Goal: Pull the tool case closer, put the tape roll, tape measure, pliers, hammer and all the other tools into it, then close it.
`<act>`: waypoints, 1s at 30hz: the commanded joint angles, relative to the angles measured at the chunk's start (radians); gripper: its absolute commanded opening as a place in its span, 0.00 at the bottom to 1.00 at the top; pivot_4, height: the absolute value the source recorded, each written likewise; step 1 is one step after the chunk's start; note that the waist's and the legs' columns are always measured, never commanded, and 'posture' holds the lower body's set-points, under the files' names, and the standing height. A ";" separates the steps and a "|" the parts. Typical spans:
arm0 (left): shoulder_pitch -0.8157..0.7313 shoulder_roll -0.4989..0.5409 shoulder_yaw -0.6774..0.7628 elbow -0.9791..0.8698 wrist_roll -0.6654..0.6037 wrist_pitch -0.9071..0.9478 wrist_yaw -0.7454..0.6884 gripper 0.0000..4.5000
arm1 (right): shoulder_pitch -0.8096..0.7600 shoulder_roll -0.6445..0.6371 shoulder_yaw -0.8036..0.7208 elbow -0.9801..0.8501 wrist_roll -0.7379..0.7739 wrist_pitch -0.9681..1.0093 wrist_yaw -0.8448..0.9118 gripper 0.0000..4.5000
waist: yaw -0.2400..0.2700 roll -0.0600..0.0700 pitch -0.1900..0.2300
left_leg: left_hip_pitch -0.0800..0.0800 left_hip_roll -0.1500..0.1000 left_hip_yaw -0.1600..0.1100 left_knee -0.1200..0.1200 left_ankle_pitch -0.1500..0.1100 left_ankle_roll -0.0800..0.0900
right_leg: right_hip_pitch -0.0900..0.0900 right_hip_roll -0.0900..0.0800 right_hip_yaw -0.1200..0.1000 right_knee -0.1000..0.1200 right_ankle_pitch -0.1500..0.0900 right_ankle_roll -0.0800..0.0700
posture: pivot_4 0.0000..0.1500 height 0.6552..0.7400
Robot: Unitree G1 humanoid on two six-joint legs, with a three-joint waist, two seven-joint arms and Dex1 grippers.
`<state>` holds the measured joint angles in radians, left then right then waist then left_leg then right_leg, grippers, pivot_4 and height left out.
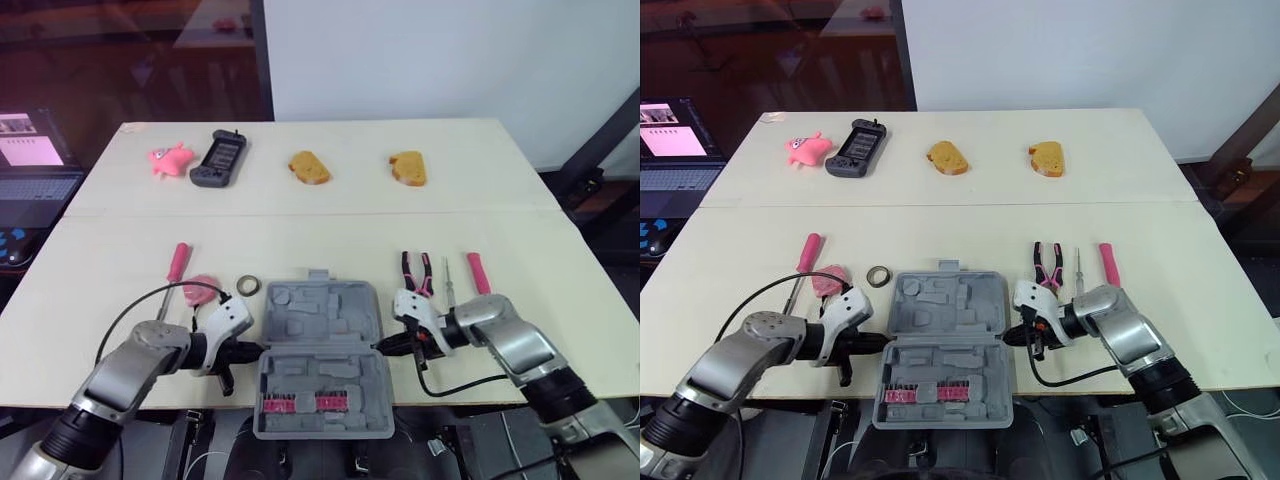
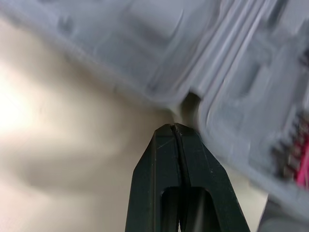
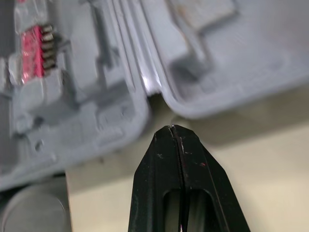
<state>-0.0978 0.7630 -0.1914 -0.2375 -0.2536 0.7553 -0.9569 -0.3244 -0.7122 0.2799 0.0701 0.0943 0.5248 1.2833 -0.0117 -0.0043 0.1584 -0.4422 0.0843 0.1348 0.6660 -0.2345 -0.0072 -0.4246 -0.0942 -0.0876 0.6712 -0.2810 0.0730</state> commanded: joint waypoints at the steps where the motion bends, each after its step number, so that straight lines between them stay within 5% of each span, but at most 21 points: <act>1: 0.029 0.057 0.106 -0.004 -0.022 -0.012 0.001 0.00 | -0.007 -0.044 -0.074 -0.017 0.059 -0.018 0.027 0.00 | 0.000 0.000 0.000 | 0.000 0.000 0.000 0.000 0.000 0.000 | 0.000 0.000 0.000 0.000 0.000 0.000 | 1.00 0.75; 7: 0.108 0.069 0.347 -0.070 -0.156 -0.081 -0.044 0.00 | 0.027 -0.106 -0.185 -0.059 0.148 -0.053 0.052 0.00 | 0.000 0.000 0.000 | 0.000 0.000 0.000 -0.001 0.000 0.000 | 0.000 0.000 0.000 -0.001 0.000 0.000 | 1.00 0.75; 9: 0.168 0.069 0.442 -0.094 -0.200 -0.097 -0.060 0.12 | 0.053 -0.130 -0.248 -0.076 0.193 -0.057 0.061 0.00 | 0.002 -0.001 0.000 | -0.001 0.000 0.000 -0.001 -0.001 0.001 | 0.000 -0.001 0.000 -0.001 0.000 0.000 | 1.00 0.75; 13: 0.292 0.062 0.587 -0.027 -0.146 -0.275 -0.047 0.50 | 0.092 -0.175 -0.350 -0.062 0.245 -0.097 0.068 0.28 | 0.000 -0.001 0.000 | 0.000 0.000 0.000 -0.001 -0.001 0.001 | 0.000 -0.002 0.000 -0.002 0.000 0.000 | 1.00 0.75; 17: 0.391 0.007 0.733 0.020 -0.166 -0.421 -0.049 0.99 | 0.116 -0.233 -0.481 0.052 0.282 -0.152 0.078 0.77 | 0.000 -0.001 0.000 | 0.000 0.000 0.000 -0.001 -0.001 0.001 | 0.000 -0.002 -0.001 -0.003 0.000 0.000 | 1.00 0.75; 19: 0.420 -0.010 0.789 0.079 -0.170 -0.488 -0.059 1.00 | 0.135 -0.266 -0.529 0.120 0.284 -0.184 0.084 0.99 | 0.003 -0.001 0.000 | 0.000 -0.001 0.001 -0.001 -0.002 0.002 | 0.000 -0.003 -0.001 -0.004 0.000 0.000 | 1.00 0.75; 30: 0.423 -0.014 0.976 0.379 -0.183 -0.703 0.005 1.00 | 0.108 -0.344 -0.608 0.419 0.277 -0.305 0.105 1.00 | -0.006 -0.001 0.000 | 0.000 0.000 0.001 -0.001 -0.002 0.003 | 0.001 -0.003 -0.002 -0.006 0.000 0.000 | 1.00 0.75</act>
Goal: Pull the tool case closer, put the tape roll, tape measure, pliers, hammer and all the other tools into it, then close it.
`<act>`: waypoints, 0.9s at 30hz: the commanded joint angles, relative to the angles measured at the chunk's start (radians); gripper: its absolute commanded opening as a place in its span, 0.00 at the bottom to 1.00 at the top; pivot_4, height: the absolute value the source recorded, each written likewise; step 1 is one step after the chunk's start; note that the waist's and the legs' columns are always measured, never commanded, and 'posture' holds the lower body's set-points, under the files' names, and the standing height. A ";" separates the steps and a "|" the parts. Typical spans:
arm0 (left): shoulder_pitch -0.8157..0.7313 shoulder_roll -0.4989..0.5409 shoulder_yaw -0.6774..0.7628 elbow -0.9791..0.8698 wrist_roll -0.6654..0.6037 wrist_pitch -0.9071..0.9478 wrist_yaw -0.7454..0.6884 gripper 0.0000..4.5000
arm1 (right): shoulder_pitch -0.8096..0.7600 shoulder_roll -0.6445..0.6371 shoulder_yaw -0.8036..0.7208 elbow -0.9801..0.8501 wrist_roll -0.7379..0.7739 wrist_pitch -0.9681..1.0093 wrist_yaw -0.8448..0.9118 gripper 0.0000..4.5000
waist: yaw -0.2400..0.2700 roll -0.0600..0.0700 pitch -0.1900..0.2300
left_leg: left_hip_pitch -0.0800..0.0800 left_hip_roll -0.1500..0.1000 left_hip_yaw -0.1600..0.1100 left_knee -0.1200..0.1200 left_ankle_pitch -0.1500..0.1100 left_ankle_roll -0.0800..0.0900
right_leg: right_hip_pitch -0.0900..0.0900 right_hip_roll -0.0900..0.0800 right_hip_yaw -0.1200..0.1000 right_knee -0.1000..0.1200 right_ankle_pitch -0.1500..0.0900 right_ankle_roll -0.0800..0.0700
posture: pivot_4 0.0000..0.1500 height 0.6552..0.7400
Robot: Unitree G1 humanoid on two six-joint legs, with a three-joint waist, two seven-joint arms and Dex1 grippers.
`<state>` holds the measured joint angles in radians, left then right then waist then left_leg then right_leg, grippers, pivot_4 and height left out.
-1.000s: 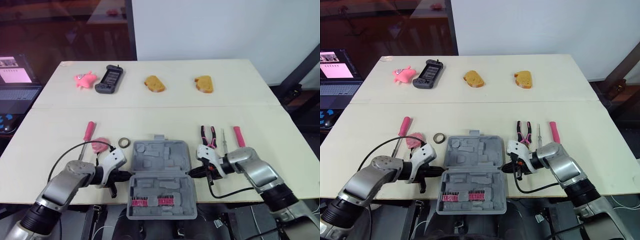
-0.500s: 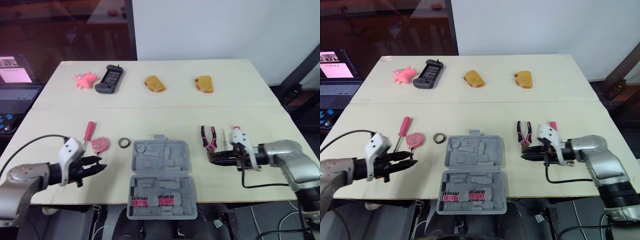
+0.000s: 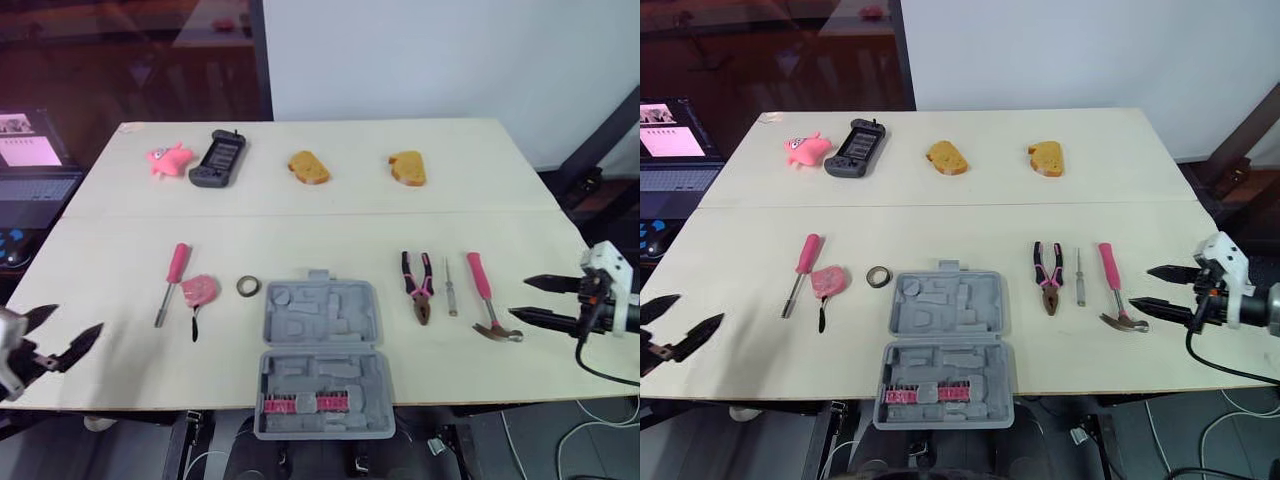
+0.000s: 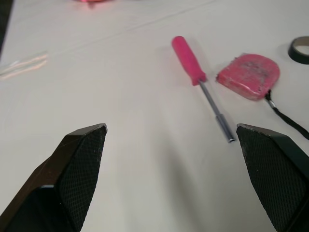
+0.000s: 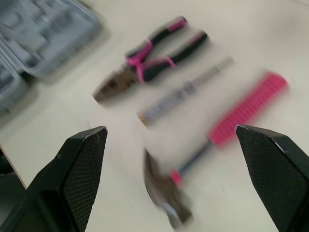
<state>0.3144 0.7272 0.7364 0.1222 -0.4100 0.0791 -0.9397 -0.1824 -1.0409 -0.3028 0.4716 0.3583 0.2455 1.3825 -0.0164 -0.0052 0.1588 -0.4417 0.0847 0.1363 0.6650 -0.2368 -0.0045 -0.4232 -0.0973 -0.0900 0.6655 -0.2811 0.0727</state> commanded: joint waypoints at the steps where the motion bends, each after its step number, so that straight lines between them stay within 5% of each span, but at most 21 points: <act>1: 0.013 0.032 0.047 0.049 -0.017 -0.039 -0.018 1.00 | -0.041 -0.014 -0.020 0.028 0.008 -0.036 0.006 1.00 | -0.001 0.000 0.000 | 0.000 0.000 0.000 0.000 0.000 0.000 | 0.000 0.000 0.000 0.000 0.000 0.000 | 1.00 0.75; 11: 0.022 0.044 0.043 0.029 -0.042 -0.039 -0.005 1.00 | -0.128 0.015 0.027 -0.018 0.041 0.025 0.013 1.00 | 0.002 0.000 0.000 | 0.000 0.000 0.000 0.000 0.000 0.000 | -0.002 -0.001 0.000 0.000 0.000 0.000 | 1.00 0.75; 19: 0.191 -0.052 0.065 -0.305 -0.146 0.134 0.056 1.00 | -0.379 0.043 0.241 -0.386 0.165 0.392 0.071 1.00 | -0.020 0.001 0.000 | -0.001 0.002 0.001 -0.001 0.000 0.000 | -0.003 -0.001 0.002 0.001 0.000 0.000 | 1.00 0.75; 27: 0.353 -0.240 -0.005 -0.737 -0.151 0.251 0.262 1.00 | -0.694 0.199 0.479 -0.467 0.136 0.453 0.146 1.00 | -0.017 -0.001 0.001 | -0.001 0.001 -0.001 -0.002 -0.001 0.001 | -0.005 -0.005 0.000 -0.001 -0.002 -0.004 | 1.00 0.75</act>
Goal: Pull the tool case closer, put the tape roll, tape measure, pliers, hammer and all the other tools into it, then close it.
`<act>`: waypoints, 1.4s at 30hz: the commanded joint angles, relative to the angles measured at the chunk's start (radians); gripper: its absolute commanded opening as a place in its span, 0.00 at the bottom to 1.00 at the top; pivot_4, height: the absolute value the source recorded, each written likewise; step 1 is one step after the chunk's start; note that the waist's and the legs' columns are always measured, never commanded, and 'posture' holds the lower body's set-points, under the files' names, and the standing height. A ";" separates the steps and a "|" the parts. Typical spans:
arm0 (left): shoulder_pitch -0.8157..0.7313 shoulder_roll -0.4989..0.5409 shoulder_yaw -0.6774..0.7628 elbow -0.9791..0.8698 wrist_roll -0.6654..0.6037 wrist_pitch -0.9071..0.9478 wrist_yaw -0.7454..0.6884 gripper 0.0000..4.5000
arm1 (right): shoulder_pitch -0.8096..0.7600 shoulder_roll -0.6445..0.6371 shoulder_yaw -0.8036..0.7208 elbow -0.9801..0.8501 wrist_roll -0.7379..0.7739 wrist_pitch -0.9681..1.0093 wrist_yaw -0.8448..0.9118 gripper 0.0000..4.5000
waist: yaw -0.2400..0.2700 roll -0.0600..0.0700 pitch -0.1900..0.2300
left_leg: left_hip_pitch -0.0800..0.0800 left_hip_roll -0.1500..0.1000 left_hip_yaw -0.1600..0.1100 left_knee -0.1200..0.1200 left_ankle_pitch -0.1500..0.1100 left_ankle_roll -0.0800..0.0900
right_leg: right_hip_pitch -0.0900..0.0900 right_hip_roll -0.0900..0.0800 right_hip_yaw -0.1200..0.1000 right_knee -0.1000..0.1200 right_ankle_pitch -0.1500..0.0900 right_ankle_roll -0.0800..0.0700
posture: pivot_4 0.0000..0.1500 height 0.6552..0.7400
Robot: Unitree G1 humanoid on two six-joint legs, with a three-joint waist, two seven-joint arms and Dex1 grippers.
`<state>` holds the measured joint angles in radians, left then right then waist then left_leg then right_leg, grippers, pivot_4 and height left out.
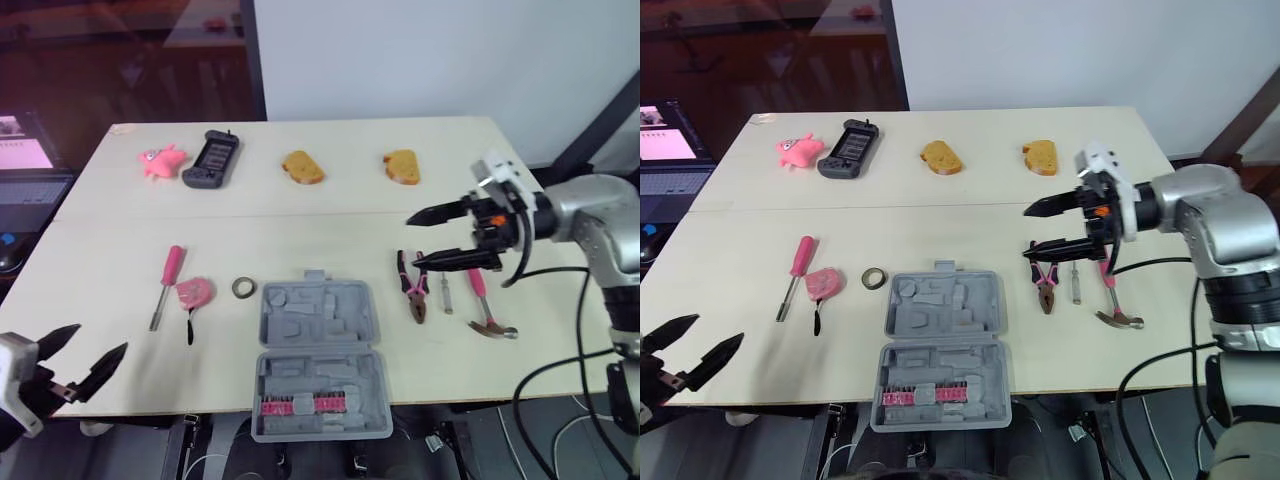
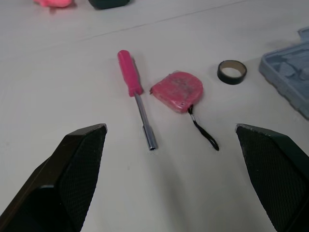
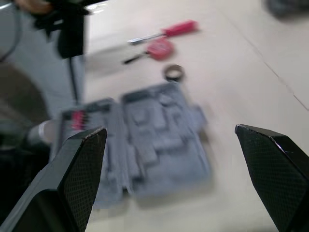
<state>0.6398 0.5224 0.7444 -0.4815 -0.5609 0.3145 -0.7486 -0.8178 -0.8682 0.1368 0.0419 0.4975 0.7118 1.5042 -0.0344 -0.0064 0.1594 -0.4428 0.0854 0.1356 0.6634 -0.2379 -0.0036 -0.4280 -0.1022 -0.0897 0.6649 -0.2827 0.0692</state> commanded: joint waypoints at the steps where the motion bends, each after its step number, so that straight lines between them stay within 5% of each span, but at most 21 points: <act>1: 0.043 -0.055 -0.030 -0.180 0.004 0.029 0.097 1.00 | -0.083 0.048 0.055 -0.035 -0.014 -0.023 0.020 1.00 | 0.001 -0.001 0.000 | 0.000 0.000 0.000 0.000 0.000 0.000 | 0.000 0.000 0.000 0.000 0.000 0.000 | 1.00 0.75; 8: 0.071 -0.081 -0.172 -0.352 0.054 0.117 0.208 1.00 | -0.129 0.137 0.058 -0.089 -0.033 -0.084 -0.056 1.00 | 0.014 -0.001 0.000 | 0.000 -0.002 0.000 0.002 0.000 0.001 | 0.004 0.001 0.000 0.000 0.000 0.000 | 1.00 0.75; 14: -0.089 0.068 -0.226 -0.303 0.056 0.274 0.231 1.00 | -0.088 0.143 0.029 -0.164 -0.026 -0.037 -0.168 1.00 | 0.025 -0.001 0.000 | 0.000 -0.002 -0.001 0.002 0.000 0.000 | 0.003 0.004 0.000 0.001 0.000 0.000 | 1.00 0.75; 20: -0.340 0.302 -0.335 -0.119 0.028 0.362 0.070 1.00 | -0.037 0.103 0.003 -0.265 0.028 0.064 -0.205 1.00 | 0.020 -0.001 0.000 | -0.001 -0.002 0.000 0.002 0.000 0.000 | 0.003 0.004 0.000 0.001 0.002 0.003 | 1.00 0.75; 26: -0.718 0.468 -0.640 0.183 0.116 0.272 -0.221 1.00 | 0.040 0.072 -0.065 -0.399 0.101 0.187 -0.311 1.00 | 0.023 -0.001 0.001 | -0.001 -0.001 0.000 0.001 0.002 -0.002 | 0.003 0.005 -0.001 0.001 0.002 0.003 | 1.00 0.75; 29: -0.903 0.459 -0.796 0.355 0.199 0.214 -0.335 1.00 | 0.084 0.064 -0.099 -0.448 0.121 0.217 -0.370 1.00 | 0.022 -0.001 0.001 | -0.001 -0.002 0.001 0.000 0.001 -0.002 | 0.002 0.005 -0.001 0.001 0.002 0.003 | 1.00 0.75; 34: -1.115 0.393 -0.984 0.638 0.368 0.035 -0.461 0.59 | 0.139 0.053 -0.144 -0.512 0.159 0.266 -0.450 1.00 | 0.024 -0.001 0.001 | -0.002 -0.001 0.004 0.000 0.002 -0.002 | 0.002 0.007 0.000 0.002 0.003 0.003 | 1.00 0.75; 42: -1.272 0.278 -1.064 0.900 0.490 -0.132 -0.540 0.59 | 0.195 0.037 -0.188 -0.567 0.206 0.297 -0.530 1.00 | 0.025 -0.002 0.001 | -0.003 -0.001 0.004 0.001 0.002 -0.002 | 0.001 0.007 0.000 0.002 0.003 0.003 | 1.00 0.75</act>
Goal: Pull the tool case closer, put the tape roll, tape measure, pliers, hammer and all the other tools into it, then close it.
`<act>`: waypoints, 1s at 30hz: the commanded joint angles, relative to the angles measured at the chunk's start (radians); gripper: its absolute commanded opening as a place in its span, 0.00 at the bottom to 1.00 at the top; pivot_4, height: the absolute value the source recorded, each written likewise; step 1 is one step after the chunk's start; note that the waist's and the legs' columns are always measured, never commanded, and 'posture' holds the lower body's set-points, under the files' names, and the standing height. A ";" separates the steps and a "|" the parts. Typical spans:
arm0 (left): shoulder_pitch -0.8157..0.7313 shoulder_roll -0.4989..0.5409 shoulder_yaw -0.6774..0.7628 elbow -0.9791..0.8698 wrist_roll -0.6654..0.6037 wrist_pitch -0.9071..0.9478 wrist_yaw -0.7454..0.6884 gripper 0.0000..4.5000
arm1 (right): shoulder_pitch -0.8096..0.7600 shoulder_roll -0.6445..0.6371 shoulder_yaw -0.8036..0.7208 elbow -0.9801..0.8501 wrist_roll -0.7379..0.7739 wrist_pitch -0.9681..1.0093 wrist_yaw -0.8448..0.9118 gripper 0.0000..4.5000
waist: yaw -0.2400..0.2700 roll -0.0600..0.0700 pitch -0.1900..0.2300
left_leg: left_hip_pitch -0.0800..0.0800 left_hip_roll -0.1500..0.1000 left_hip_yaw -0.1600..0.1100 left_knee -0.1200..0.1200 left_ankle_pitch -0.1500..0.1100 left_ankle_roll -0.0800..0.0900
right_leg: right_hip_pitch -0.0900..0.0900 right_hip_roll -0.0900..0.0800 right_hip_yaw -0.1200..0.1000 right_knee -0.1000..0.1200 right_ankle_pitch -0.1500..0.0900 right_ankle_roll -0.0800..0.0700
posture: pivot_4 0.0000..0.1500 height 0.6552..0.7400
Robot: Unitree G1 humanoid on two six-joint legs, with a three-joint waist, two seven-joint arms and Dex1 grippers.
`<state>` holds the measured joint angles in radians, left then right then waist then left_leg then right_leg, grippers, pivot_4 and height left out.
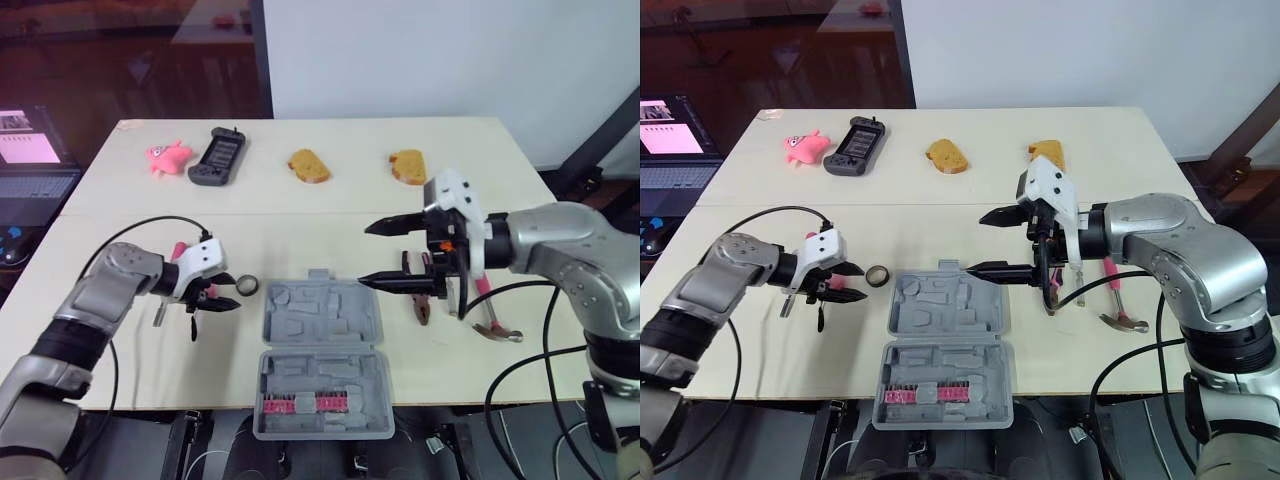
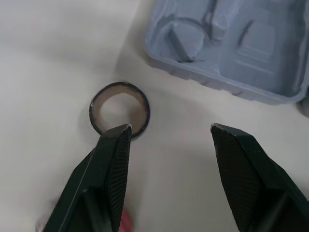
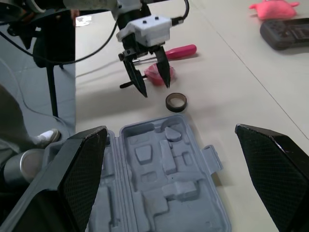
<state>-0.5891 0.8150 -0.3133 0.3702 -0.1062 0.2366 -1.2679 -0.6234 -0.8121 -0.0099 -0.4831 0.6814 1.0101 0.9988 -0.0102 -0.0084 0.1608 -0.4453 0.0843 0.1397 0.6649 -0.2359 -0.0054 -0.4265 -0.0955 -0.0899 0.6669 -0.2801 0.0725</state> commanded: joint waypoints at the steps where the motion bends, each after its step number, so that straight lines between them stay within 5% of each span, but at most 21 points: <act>1: -0.059 -0.030 -0.015 0.079 0.052 -0.076 -0.024 0.59 | 0.006 -0.021 -0.044 -0.048 0.026 0.000 -0.032 1.00 | 0.001 0.000 0.000 | 0.000 0.000 0.000 0.000 0.000 0.000 | 0.000 0.000 0.000 0.000 0.000 0.000 | 1.00 0.75; 17: -0.153 -0.153 -0.052 0.307 0.216 -0.192 0.007 0.59 | 0.045 -0.054 -0.061 -0.084 0.057 -0.013 -0.101 1.00 | 0.001 -0.001 0.000 | 0.000 0.000 -0.001 0.001 0.000 0.001 | 0.000 0.000 0.000 0.001 0.000 0.000 | 1.00 0.75; 20: -0.167 -0.170 -0.055 0.347 0.236 -0.204 0.015 0.40 | 0.051 -0.059 -0.059 -0.086 0.056 -0.017 -0.108 1.00 | 0.001 -0.001 0.000 | 0.000 0.000 -0.001 0.001 0.000 0.001 | 0.000 0.000 0.000 0.001 0.000 0.000 | 1.00 0.75; 24: -0.181 -0.172 -0.063 0.359 0.261 -0.219 0.005 0.02 | 0.057 -0.059 -0.062 -0.091 0.062 -0.021 -0.117 1.00 | 0.000 -0.001 0.000 | 0.000 0.000 -0.002 0.001 0.000 0.001 | 0.000 0.000 0.000 0.001 0.000 0.000 | 1.00 0.75; 30: -0.211 -0.150 -0.033 0.370 0.269 -0.235 0.015 0.02 | 0.052 -0.061 -0.050 -0.082 0.060 -0.035 -0.110 1.00 | -0.001 -0.001 0.000 | 0.000 0.000 -0.002 0.001 0.000 0.001 | 0.000 0.000 0.000 0.001 0.000 0.000 | 1.00 0.75</act>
<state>-0.7807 0.6412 -0.3714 0.7468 0.1636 0.0084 -1.2443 -0.5589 -0.8570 -0.0432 -0.5460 0.7316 0.9936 0.8849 -0.0107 -0.0090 0.1611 -0.4455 0.0842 0.1373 0.6661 -0.2359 -0.0048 -0.4262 -0.0955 -0.0899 0.6682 -0.2801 0.0727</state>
